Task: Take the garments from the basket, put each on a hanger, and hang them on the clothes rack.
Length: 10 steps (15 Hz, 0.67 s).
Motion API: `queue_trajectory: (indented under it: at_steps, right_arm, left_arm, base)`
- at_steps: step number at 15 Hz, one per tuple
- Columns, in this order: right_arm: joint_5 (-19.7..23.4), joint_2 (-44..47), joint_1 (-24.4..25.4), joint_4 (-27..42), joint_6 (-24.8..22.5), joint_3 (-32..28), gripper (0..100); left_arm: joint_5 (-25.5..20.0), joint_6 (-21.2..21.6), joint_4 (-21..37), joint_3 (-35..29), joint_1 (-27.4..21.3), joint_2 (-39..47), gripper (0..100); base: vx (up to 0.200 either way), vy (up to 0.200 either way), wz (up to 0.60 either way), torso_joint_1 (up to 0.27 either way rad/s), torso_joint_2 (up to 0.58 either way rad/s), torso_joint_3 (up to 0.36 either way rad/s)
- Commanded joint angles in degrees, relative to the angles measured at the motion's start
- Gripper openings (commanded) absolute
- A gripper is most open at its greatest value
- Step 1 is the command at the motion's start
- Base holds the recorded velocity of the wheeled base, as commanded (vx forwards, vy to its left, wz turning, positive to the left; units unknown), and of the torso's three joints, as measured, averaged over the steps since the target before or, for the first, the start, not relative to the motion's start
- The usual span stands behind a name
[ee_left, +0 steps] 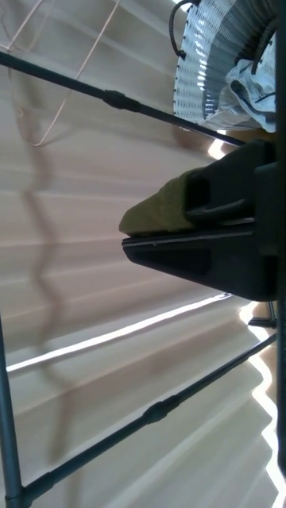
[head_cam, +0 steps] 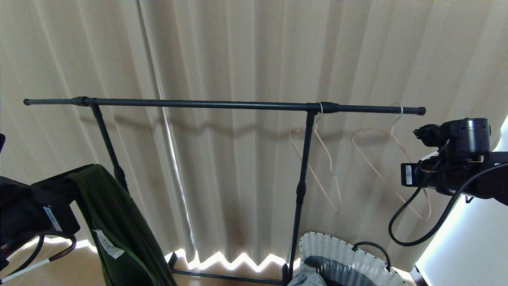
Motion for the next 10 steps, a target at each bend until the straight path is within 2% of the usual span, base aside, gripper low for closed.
queue_trajectory:
  at_steps: [1,5,8,10]
  right_arm:
    - [0.03,-2.53,-0.02,-0.12,0.31,0.63,0]
    - [0.38,-7.1,-0.46,-0.21,0.39,2.83,0]
    - [0.47,-12.73,-0.55,-0.3,0.39,8.63,0]
    - [0.55,-14.66,-0.55,-0.56,0.57,10.48,0]
  left_arm:
    - [0.03,0.28,0.06,0.17,0.03,0.64,0]
    - [0.12,1.25,-0.2,-0.01,1.79,4.25,0]
    - [0.12,2.48,-0.2,0.78,2.75,5.39,0]
    - [0.12,2.57,-0.2,0.34,2.75,5.48,0]
  base:
    - [0.0,0.0,0.0,0.0,0.0,0.0]
    - [0.0,0.0,0.0,0.0,0.0,0.0]
    - [0.0,0.0,0.0,0.0,0.0,0.0]
    - [0.0,0.0,0.0,0.0,0.0,0.0]
